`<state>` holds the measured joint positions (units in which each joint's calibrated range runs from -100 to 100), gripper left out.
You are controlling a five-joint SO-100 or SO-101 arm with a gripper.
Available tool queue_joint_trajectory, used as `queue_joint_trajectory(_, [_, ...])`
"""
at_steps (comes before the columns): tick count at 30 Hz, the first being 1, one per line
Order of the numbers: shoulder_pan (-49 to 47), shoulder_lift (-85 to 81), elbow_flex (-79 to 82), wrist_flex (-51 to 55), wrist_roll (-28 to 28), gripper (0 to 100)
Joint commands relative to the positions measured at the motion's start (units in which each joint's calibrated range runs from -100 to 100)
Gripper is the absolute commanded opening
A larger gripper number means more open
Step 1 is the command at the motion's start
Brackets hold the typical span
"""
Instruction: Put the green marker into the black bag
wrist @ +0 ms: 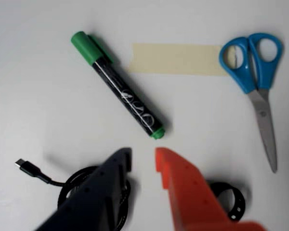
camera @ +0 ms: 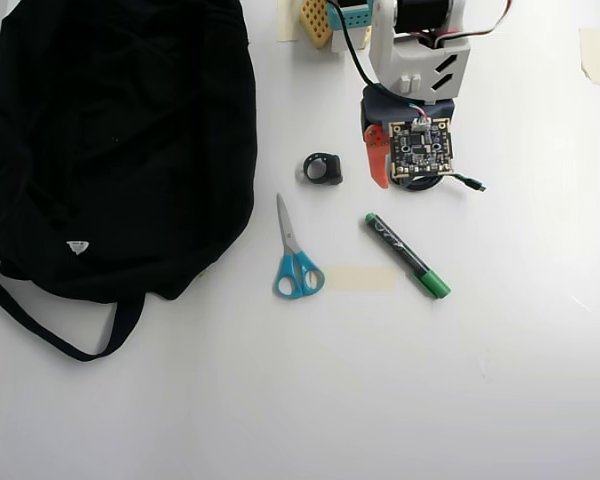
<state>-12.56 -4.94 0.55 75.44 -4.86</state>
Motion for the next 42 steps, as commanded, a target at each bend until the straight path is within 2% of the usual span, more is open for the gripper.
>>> queue_joint_trajectory(1, [-0.3,-1.7,-2.62,0.1,-0.28,7])
queue_joint_trajectory(9, [0.22,-1.7,-2.53,0.36,0.35,6])
queue_joint_trajectory(12, [-0.38,-1.7,-2.53,0.36,0.3,2])
queue_joint_trajectory(22, [0.3,-1.7,-2.17,0.36,0.72,2])
queue_joint_trajectory(28, [0.22,-1.7,-1.9,0.36,11.26,2])
queue_joint_trajectory(38, [0.3,-0.45,-0.64,0.36,19.8,3])
queue_joint_trajectory(42, [-0.23,-0.45,-0.01,0.36,20.7,10])
